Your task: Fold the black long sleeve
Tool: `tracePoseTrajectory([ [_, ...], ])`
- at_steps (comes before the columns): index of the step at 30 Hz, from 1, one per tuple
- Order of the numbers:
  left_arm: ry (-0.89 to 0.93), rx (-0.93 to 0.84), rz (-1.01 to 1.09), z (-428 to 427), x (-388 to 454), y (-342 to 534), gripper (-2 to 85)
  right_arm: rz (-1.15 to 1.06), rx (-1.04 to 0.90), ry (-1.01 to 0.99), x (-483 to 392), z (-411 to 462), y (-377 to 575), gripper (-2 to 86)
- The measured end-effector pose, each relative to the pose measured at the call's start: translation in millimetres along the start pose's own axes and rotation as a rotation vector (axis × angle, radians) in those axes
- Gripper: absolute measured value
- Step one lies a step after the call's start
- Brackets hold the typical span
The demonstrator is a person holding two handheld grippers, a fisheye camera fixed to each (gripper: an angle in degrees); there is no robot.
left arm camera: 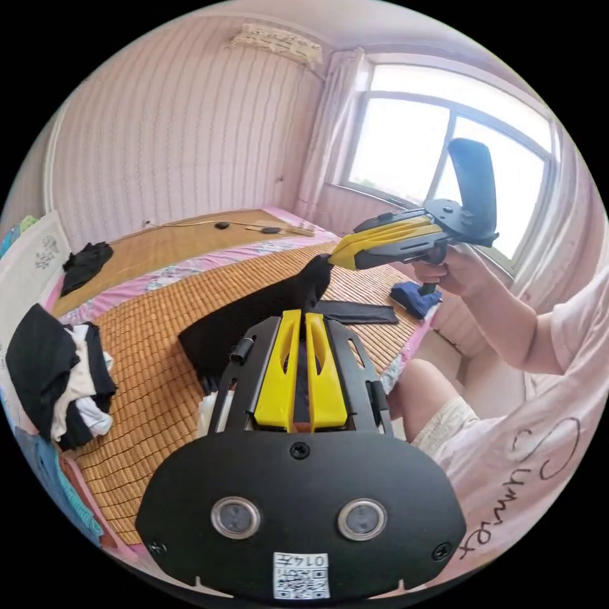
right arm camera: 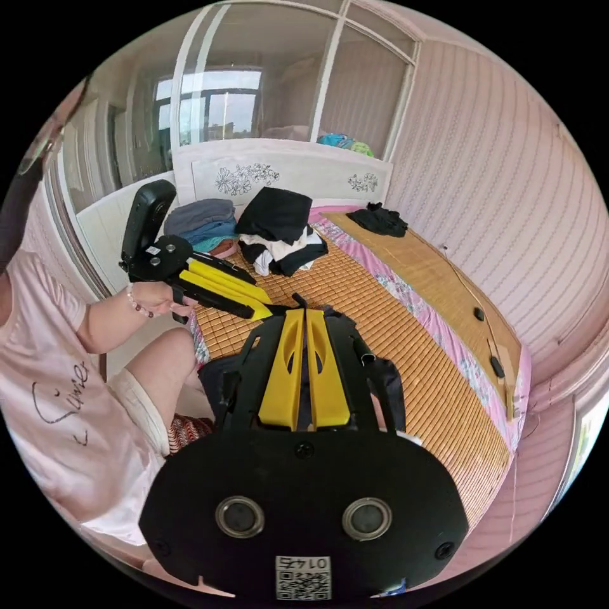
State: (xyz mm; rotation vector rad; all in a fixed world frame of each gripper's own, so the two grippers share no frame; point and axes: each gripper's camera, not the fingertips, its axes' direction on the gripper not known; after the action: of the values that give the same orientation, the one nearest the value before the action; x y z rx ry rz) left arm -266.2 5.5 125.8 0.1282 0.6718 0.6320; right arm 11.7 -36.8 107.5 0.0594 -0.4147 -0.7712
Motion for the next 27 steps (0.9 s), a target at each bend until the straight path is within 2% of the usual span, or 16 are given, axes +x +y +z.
tracePoseTrajectory([
  [2,0.085,-0.13,0.031,63,27,24,-1.0,0.106,-0.093,0.002,8,15,54,-0.9],
  [4,0.133,-0.259,0.006,109,37,44,-1.0,0.289,-0.239,-0.084,24,57,125,-0.9],
  [7,0.178,-0.382,-0.009,157,47,65,-0.9,0.401,-0.317,-0.126,32,92,181,-0.9],
  [10,0.213,-0.383,-0.02,167,48,61,-0.9,0.427,-0.28,-0.127,42,89,193,-0.9],
  [15,0.251,-0.277,0.029,158,62,21,-0.7,0.41,-0.192,-0.051,61,53,184,-0.9],
  [17,0.262,-0.279,0.059,172,71,9,-0.3,0.402,-0.21,-0.019,67,51,188,-0.9],
  [20,0.247,-0.374,0.054,217,74,16,2.1,0.424,-0.323,-0.036,79,81,212,-0.7],
  [23,0.222,-0.47,0.039,235,61,28,5.8,0.423,-0.542,-0.026,85,119,237,0.0],
  [25,0.109,-0.458,0.032,225,39,30,6.4,0.34,-0.607,-0.024,91,130,236,1.9],
  [27,-0.029,-0.451,-0.001,214,3,28,6.2,0.295,-0.564,-0.013,108,135,217,2.7],
])
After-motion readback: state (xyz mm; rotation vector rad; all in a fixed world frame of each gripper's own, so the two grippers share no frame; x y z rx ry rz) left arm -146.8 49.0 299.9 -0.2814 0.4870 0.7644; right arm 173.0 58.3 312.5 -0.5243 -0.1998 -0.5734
